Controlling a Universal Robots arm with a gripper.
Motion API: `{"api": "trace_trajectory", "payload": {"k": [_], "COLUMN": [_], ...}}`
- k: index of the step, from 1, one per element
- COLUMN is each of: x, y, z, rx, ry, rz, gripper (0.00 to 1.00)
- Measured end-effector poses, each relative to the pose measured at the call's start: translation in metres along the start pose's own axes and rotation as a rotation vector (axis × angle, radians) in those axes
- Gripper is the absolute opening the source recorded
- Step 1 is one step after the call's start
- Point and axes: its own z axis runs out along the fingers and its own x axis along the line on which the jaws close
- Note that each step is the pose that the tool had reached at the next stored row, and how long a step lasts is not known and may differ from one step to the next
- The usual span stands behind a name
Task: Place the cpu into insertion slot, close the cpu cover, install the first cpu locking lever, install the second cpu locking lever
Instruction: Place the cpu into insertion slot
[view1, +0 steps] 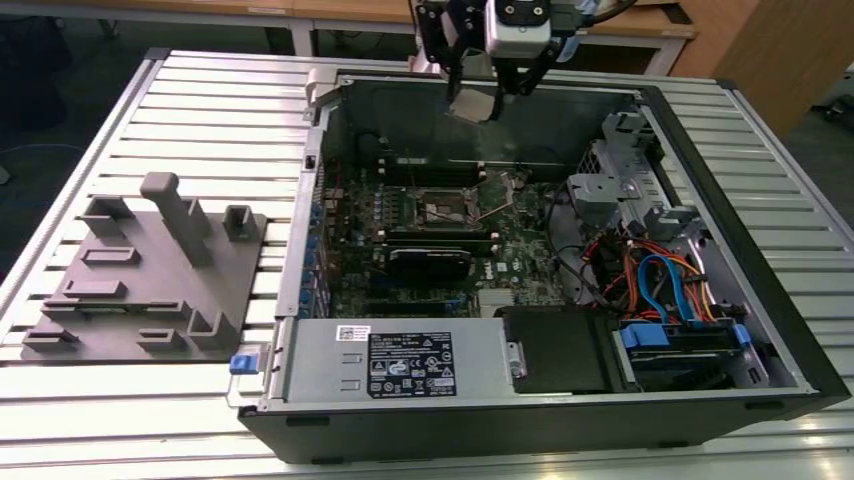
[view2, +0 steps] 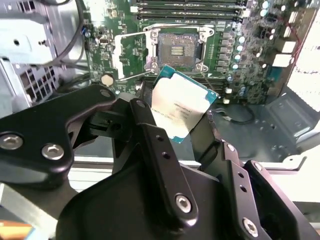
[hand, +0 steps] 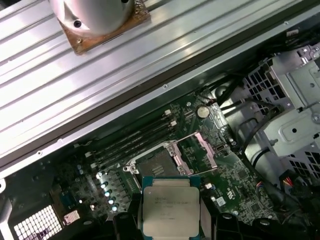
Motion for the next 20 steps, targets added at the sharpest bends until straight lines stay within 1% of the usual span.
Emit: {"api": "trace_trajectory", "payload": {"k": [7, 10, 13, 20], "x": [0.0000, -0.0001, 0.0000, 0.0000], "y": [-0.0001, -0.0001, -0.0001, -0.0001], "z": [0.0013, 0.0016, 0.0016, 0.0016], "rx": [-0.0017, -0.0023, -0.0024, -0.0024], "ry": [-0.0098, -0.0129, -0.0137, -0.0139], "rz": [0.113, 0.148, 0.157, 0.159], "gripper": [0.54, 0.54, 0.54, 0.54]}}
